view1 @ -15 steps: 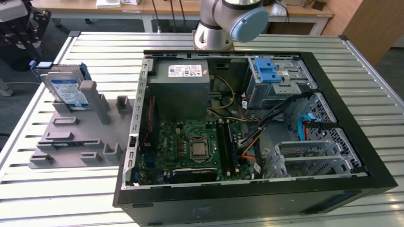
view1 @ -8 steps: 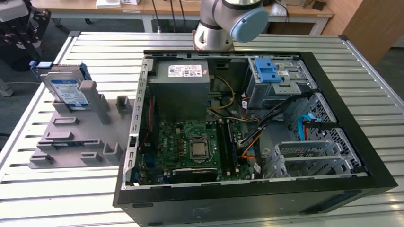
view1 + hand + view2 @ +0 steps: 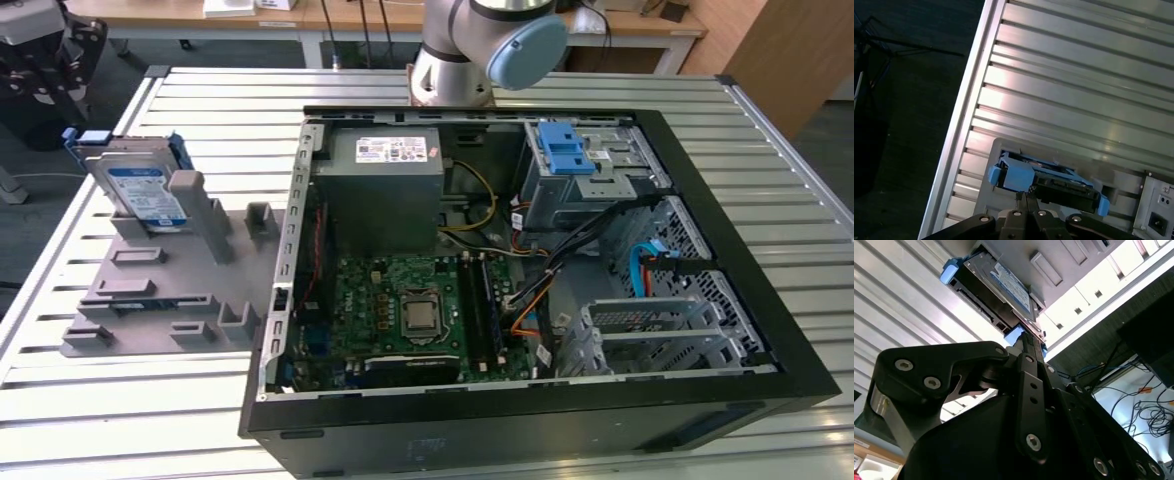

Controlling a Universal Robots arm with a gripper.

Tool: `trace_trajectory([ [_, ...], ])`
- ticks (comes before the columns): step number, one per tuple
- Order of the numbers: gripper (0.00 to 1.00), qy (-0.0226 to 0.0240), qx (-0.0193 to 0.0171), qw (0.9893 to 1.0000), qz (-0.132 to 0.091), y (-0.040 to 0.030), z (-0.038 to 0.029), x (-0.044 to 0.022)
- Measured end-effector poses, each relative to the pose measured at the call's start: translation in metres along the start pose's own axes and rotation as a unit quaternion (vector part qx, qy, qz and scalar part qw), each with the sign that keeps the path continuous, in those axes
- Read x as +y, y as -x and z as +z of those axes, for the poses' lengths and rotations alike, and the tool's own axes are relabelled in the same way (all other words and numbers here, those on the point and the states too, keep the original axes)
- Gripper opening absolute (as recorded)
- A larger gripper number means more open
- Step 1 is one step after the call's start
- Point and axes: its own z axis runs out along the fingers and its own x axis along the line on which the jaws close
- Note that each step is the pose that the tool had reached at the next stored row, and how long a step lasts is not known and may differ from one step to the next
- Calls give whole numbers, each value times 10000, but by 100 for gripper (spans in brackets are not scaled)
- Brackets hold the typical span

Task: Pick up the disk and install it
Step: 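Pick up the disk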

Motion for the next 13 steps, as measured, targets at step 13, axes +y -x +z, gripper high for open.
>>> trace_trajectory([
  [13,11,0,18,9991,-427,1,0,5],
])
